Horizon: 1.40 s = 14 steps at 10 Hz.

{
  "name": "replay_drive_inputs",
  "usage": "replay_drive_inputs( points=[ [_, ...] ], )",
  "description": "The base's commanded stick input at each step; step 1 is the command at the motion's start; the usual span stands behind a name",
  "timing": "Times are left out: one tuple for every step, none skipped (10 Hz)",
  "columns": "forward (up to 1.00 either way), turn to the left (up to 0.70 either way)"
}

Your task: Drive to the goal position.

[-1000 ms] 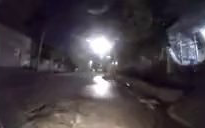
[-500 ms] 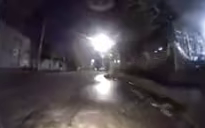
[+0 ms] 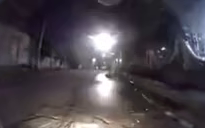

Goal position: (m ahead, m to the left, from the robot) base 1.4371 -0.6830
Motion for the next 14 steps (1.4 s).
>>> replay_drive_inputs(
  points=[
    [0.70,0.00],
    [0.70,0.00],
    [0.70,0.00],
    [0.70,0.00],
    [0.70,0.00],
    [0.70,0.00],
    [0.70,0.00],
    [0.70,0.00],
    [0.70,0.00],
    [0.70,0.00],
    [0.70,0.00],
    [0.70,0.00],
    [0.70,-0.17],
    [0.70,-0.34]
  ],
)
